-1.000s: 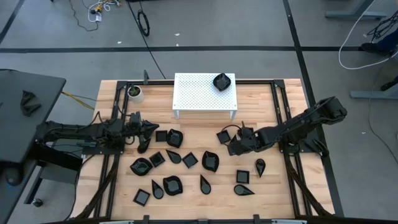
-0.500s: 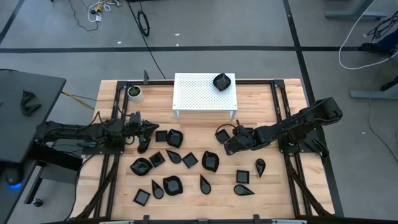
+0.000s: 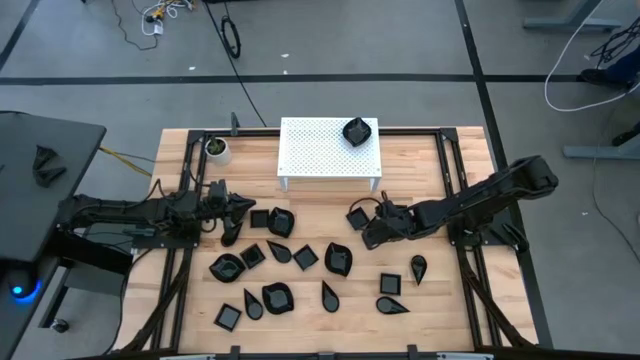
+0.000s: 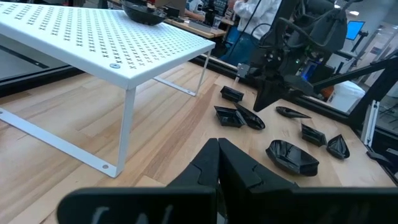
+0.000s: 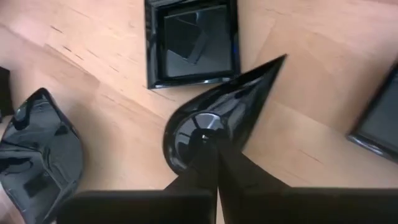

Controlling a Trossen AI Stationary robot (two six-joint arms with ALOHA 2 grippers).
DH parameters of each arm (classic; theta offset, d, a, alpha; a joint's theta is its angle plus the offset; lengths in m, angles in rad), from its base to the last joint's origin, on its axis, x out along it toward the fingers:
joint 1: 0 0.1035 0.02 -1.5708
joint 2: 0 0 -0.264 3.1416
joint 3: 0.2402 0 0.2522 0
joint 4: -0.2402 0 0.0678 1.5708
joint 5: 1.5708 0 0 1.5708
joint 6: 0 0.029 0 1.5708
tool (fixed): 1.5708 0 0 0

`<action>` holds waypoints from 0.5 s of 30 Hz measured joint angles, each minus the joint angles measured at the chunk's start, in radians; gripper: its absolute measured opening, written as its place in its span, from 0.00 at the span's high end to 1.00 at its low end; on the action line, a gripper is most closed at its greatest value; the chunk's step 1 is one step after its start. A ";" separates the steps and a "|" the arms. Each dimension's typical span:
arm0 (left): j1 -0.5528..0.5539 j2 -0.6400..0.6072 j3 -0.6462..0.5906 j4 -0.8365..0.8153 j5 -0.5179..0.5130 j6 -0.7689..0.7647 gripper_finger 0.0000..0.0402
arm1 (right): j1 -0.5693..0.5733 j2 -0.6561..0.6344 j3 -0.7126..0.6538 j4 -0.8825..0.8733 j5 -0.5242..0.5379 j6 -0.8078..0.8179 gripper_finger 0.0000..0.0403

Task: Pick & Place Mini shaped plates
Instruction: Put the black drop-shaped plate on the shelf

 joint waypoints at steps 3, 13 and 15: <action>0.000 0.000 0.000 0.000 0.000 0.000 0.98 | 0.000 -0.010 0.000 -0.024 -0.012 0.015 0.99; 0.000 0.000 0.000 0.001 0.000 0.000 0.98 | -0.003 -0.009 0.000 -0.073 -0.017 0.070 0.76; 0.000 0.000 0.000 0.001 0.000 0.000 0.98 | 0.000 -0.005 0.000 -0.056 0.016 0.068 0.69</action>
